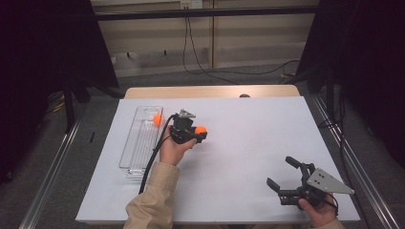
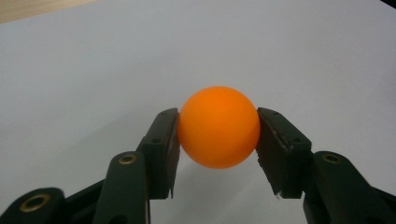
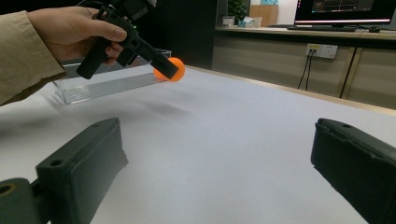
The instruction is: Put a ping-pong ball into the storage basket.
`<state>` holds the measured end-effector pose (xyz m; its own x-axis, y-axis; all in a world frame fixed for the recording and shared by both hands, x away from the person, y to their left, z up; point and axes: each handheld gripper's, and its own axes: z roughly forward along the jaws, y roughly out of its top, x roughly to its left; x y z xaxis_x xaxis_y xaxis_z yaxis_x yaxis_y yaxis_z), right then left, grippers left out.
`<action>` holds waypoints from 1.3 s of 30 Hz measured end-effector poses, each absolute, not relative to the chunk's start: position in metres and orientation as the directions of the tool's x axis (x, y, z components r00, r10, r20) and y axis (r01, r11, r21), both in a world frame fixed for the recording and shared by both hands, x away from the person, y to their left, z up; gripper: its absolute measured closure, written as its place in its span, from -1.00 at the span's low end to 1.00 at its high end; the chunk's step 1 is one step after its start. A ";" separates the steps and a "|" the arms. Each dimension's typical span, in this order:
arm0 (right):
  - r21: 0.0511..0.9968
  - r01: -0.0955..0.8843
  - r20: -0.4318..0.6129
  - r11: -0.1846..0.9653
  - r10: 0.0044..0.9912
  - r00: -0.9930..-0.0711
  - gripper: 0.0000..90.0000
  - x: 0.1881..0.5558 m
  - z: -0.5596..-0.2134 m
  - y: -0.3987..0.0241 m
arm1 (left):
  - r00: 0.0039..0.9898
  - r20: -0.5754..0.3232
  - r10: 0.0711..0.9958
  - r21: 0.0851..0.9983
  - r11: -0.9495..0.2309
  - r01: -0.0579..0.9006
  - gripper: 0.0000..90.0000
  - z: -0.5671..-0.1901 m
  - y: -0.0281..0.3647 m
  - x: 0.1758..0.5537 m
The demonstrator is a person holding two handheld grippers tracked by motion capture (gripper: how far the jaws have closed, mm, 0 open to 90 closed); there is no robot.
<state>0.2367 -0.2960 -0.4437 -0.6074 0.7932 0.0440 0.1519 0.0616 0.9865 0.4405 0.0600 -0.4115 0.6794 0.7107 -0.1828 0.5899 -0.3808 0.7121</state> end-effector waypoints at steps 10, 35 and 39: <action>0.987 0.151 0.044 0.061 0.794 -0.606 -0.95 0.237 -0.444 -0.296 | 0.675 -0.194 0.712 0.710 -0.373 0.598 0.13 -0.408 0.064 0.440; 0.987 0.151 0.045 0.060 0.793 -0.607 -0.95 0.237 -0.444 -0.296 | 0.659 -0.202 0.724 0.717 -0.349 0.604 0.13 -0.397 0.081 0.441; 0.987 0.152 0.045 0.061 0.793 -0.608 -0.95 0.237 -0.444 -0.295 | 0.656 -0.205 0.726 0.716 -0.346 0.607 0.13 -0.395 0.083 0.441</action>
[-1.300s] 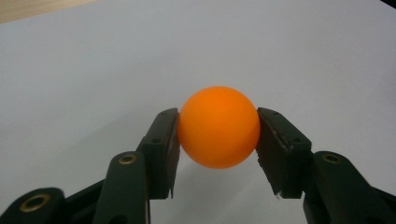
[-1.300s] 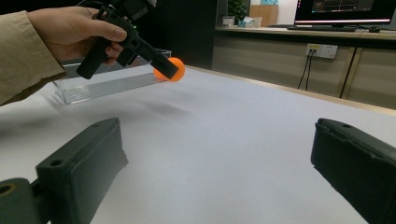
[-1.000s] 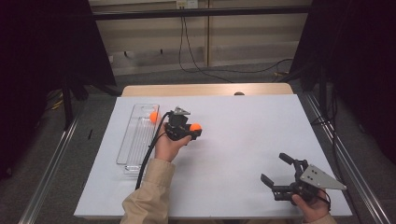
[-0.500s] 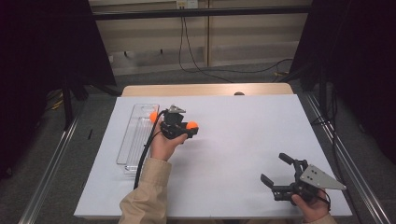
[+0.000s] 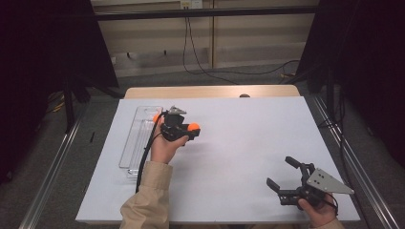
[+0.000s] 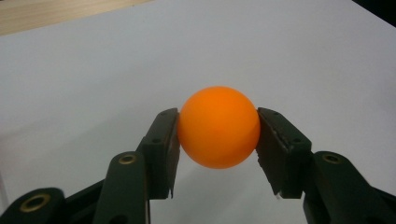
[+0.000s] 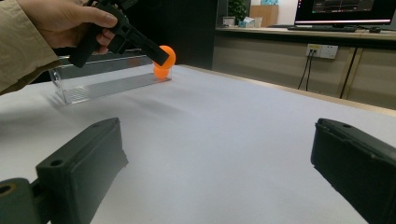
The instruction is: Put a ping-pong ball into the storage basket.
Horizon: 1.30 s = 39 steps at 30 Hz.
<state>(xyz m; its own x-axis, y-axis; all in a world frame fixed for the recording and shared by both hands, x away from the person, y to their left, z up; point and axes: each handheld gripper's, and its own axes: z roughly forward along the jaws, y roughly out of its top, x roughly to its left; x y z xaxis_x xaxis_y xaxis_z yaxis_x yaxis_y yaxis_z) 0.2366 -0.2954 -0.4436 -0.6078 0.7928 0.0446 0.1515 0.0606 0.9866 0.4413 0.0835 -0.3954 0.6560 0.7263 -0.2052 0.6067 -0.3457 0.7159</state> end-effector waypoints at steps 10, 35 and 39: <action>0.986 0.152 0.043 0.063 0.793 -0.608 -0.95 0.237 -0.444 -0.295 | 0.651 -0.204 0.732 0.718 -0.340 0.607 0.13 -0.393 0.091 0.443; 0.987 0.149 0.043 0.061 0.794 -0.606 -0.94 0.237 -0.444 -0.296 | 0.633 -0.204 0.747 0.722 -0.322 0.612 0.13 -0.385 0.103 0.441; 0.987 0.149 0.041 0.062 0.794 -0.606 -0.94 0.237 -0.444 -0.296 | 0.628 -0.214 0.748 0.725 -0.309 0.616 0.13 -0.384 0.105 0.441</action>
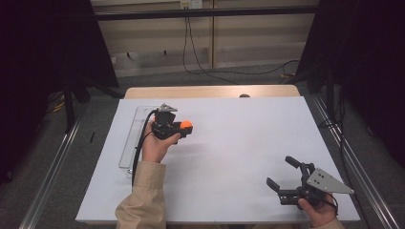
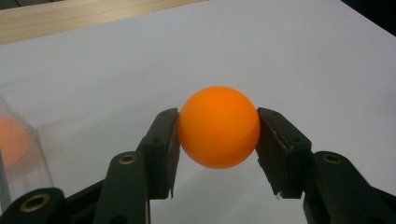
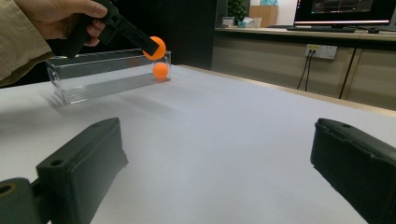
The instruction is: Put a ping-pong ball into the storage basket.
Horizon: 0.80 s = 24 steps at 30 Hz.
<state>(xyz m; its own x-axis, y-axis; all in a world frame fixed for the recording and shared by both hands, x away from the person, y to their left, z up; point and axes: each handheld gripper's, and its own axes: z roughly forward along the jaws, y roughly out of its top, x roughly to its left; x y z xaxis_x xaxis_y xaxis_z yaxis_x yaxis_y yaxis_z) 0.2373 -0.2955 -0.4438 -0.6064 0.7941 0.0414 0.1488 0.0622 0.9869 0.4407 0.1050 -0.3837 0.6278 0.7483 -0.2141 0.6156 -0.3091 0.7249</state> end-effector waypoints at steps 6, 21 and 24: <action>0.987 0.149 0.040 0.063 0.795 -0.605 -0.94 0.238 -0.444 -0.296 | 0.627 -0.205 0.751 0.721 -0.318 0.616 0.13 -0.382 0.108 0.440; 0.987 0.150 0.041 0.063 0.797 -0.603 -0.94 0.238 -0.444 -0.296 | 0.615 -0.213 0.759 0.721 -0.302 0.623 0.13 -0.379 0.117 0.439; 0.986 0.152 0.043 0.062 0.796 -0.603 -0.94 0.238 -0.444 -0.295 | 0.610 -0.214 0.763 0.725 -0.294 0.622 0.13 -0.378 0.120 0.439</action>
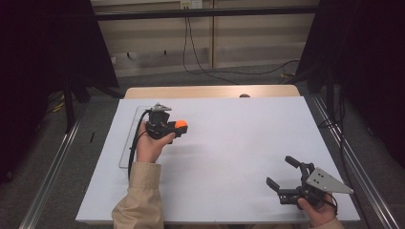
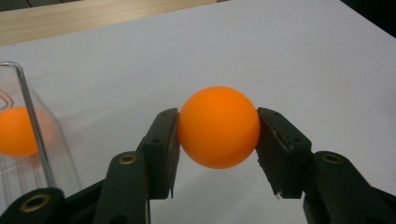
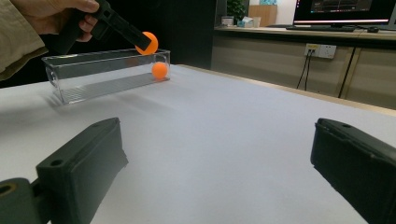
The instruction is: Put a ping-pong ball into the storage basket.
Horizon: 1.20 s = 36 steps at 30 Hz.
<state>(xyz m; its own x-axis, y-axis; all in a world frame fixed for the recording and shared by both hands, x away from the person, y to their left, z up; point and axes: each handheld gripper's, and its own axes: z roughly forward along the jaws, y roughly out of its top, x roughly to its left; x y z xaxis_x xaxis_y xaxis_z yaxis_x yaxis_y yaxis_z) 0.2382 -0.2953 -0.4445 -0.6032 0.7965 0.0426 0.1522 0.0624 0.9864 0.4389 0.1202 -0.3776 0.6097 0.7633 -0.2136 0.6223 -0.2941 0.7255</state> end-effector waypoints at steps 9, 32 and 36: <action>0.986 0.150 0.040 0.065 0.795 -0.605 -0.94 0.238 -0.444 -0.295 | 0.603 -0.211 0.769 0.725 -0.291 0.624 0.13 -0.375 0.127 0.439; 0.986 0.150 0.041 0.065 0.793 -0.608 -0.94 0.238 -0.444 -0.294 | 0.593 -0.209 0.778 0.722 -0.286 0.630 0.13 -0.373 0.138 0.439; 0.987 0.150 0.040 0.065 0.792 -0.609 -0.94 0.238 -0.444 -0.294 | 0.591 -0.209 0.779 0.721 -0.286 0.632 0.13 -0.372 0.139 0.439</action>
<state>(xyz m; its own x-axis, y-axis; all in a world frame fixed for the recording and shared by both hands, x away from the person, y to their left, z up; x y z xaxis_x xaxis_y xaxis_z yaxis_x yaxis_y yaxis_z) 0.2382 -0.2939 -0.4444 -0.6088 0.7923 0.0403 0.1500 0.0650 0.9865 0.4387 0.1394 -0.3724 0.5911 0.7790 -0.2093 0.6317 -0.2858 0.7206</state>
